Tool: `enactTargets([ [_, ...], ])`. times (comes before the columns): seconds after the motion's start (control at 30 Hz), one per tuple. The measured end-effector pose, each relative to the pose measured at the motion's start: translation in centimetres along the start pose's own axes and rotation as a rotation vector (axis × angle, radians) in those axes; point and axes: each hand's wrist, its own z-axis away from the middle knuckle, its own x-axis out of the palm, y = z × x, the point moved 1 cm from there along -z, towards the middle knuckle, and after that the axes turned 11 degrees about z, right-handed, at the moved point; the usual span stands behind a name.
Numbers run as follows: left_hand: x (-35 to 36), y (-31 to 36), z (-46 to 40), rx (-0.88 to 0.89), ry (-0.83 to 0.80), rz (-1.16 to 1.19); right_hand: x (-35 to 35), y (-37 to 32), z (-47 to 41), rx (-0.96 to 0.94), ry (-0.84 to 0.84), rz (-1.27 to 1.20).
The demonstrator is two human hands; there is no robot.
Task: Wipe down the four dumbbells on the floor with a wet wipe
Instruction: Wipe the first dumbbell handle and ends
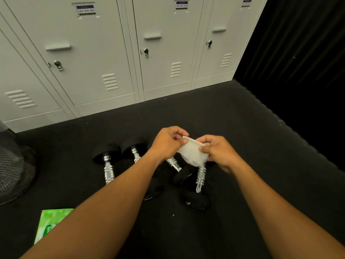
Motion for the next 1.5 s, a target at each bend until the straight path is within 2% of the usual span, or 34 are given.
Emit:
enactTargets([
  [0.13,-0.1,-0.3,0.4,-0.156,-0.082,0.078,-0.4,0.3,-0.1,0.032,-0.047,-0.253],
  [0.23,0.6,-1.0,0.4,-0.184,-0.099,0.072,-0.5,1.1,0.0,0.057,-0.075,-0.449],
  [0.37,2.0,-2.0,0.2,-0.16,-0.065,0.075,-0.2,2.6,0.0,0.136,-0.009,-0.42],
  [0.5,3.5,-4.0,0.2,-0.192,-0.046,-0.055,-2.2,5.0,-0.2,0.22,0.205,-0.36],
  [0.67,5.3,-7.9,2.0,-0.236,-0.168,-0.332,-3.6,7.9,-0.5,0.25,0.388,-0.068],
  [0.83,7.4,-9.6,3.0,-0.231,-0.167,-0.436,-2.7,9.5,-0.5,0.247,0.375,0.078],
  [0.93,8.7,-10.0,2.9,-0.232,-0.21,-0.502,-1.8,10.0,-0.6,0.159,0.348,0.264],
  [1.07,10.4,-9.5,2.3,-0.264,-0.252,-0.522,0.0,9.8,-1.0,-0.008,0.259,0.638],
  [1.2,11.2,-9.0,1.6,-0.292,-0.335,-0.616,1.4,9.8,-1.3,-0.155,-0.014,0.954],
  [1.33,11.0,-9.1,1.6,-0.397,-0.356,-0.604,2.3,10.3,-1.9,-0.212,-0.184,1.13],
  [1.5,10.1,-9.5,2.4,-0.414,-0.38,-0.496,2.1,12.0,-2.4,-0.196,-0.222,1.233],
])
